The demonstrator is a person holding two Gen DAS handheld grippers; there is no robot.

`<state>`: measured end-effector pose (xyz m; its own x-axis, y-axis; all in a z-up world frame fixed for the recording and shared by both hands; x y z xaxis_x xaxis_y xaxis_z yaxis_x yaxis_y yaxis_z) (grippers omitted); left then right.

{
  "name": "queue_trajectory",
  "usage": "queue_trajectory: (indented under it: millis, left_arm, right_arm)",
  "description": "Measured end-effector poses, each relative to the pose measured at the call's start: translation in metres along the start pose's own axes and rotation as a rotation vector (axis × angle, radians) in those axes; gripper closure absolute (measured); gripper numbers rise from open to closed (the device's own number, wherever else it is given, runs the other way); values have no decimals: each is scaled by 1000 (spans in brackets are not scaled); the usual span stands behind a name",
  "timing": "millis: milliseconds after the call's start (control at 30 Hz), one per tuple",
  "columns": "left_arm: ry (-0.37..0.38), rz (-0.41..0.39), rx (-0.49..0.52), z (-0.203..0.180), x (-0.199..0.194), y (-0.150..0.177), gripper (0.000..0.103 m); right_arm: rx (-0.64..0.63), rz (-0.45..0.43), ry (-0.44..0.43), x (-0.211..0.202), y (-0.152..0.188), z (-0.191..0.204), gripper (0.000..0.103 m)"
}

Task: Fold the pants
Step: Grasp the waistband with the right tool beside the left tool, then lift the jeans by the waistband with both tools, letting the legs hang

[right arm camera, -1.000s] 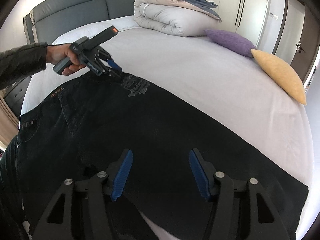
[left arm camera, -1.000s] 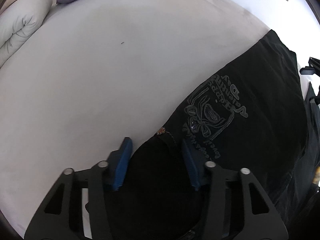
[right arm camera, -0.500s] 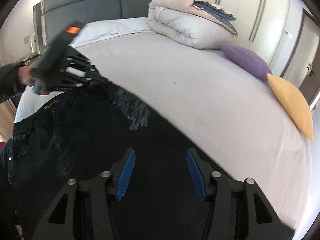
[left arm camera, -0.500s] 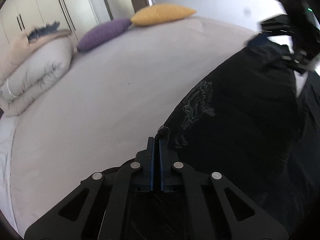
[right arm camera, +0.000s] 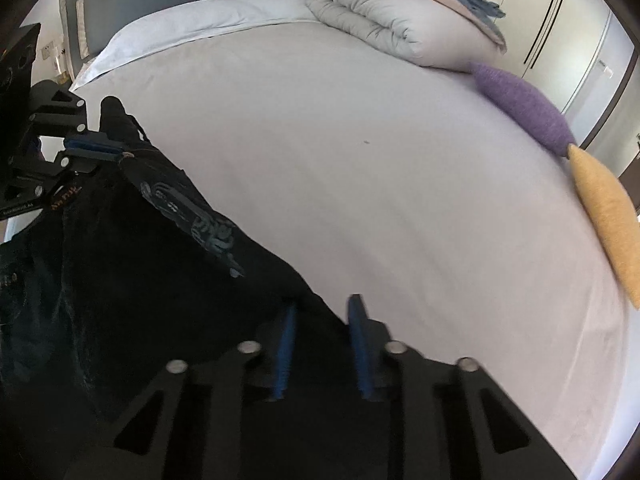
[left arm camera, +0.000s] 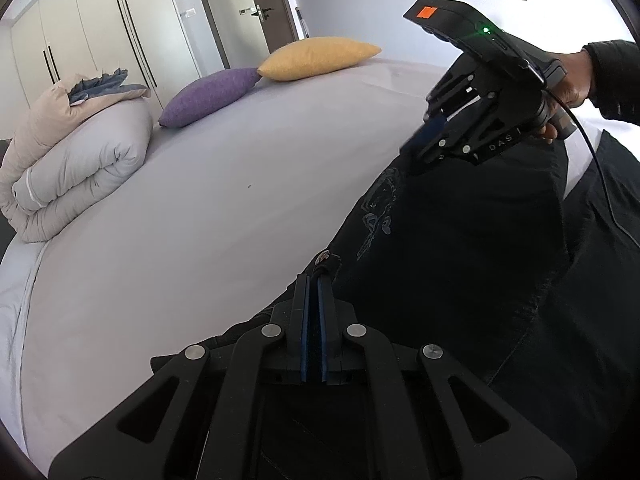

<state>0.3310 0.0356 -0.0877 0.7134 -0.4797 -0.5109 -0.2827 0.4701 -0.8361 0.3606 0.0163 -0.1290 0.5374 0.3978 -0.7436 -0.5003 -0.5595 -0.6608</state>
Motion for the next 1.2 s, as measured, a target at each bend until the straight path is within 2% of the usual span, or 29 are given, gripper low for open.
queue_trajectory:
  millis: [33,167,333,500,600,667,767,900,967,1033,1200]
  left_arm:
    - [-2,-1,-4,0,-1,0,101]
    - [-9,-13,-26,7,-7,0,101]
    - [-12,-27,-67,5,-22,-1,101]
    - [5,-31,-128,-2,-46,7,101]
    - [14,-30,-156,-14,-65,20,101]
    - [16,-26,-179,-21,-80,31,101]
    - [31,-18,-194,-35,-106,51,101]
    - [63,12,-139,-60,-141,78,101]
    - [79,48,-117,-70,-156,95,101]
    - [93,73,-107,-78,-166,108,101]
    - [82,127,-60,-95,-193,137,103]
  right_arm:
    - [13,1,-10,-1,-1,0,93]
    - [87,-24,-26,-13,-5,2,97]
    - [257,-66,-39,-22,-5,14,98]
    - [417,-116,-141,-33,1,46,98]
    - [409,-105,-205,-37,3,83,98]
    - [345,-93,-216,-43,6,107,98]
    - [195,-59,-178,-56,14,143,98]
    - [-96,-26,-80,-85,36,199,98]
    - [-290,-4,9,-97,59,226,99]
    - [-433,9,60,-105,76,255,99]
    - [-600,25,140,-115,107,299,99]
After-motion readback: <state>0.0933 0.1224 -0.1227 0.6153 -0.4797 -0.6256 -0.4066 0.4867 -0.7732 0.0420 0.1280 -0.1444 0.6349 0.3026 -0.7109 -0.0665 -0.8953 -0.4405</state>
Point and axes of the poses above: each gripper's, at about its wrist camera, not at the fingertips, and x roughly the way its jaws point, z to its left, y to its underside, the point moved 3 cm from there along x, roughly the way its jaws point, and after that the axes turned 12 degrees about -z, right-handed, at the moved point
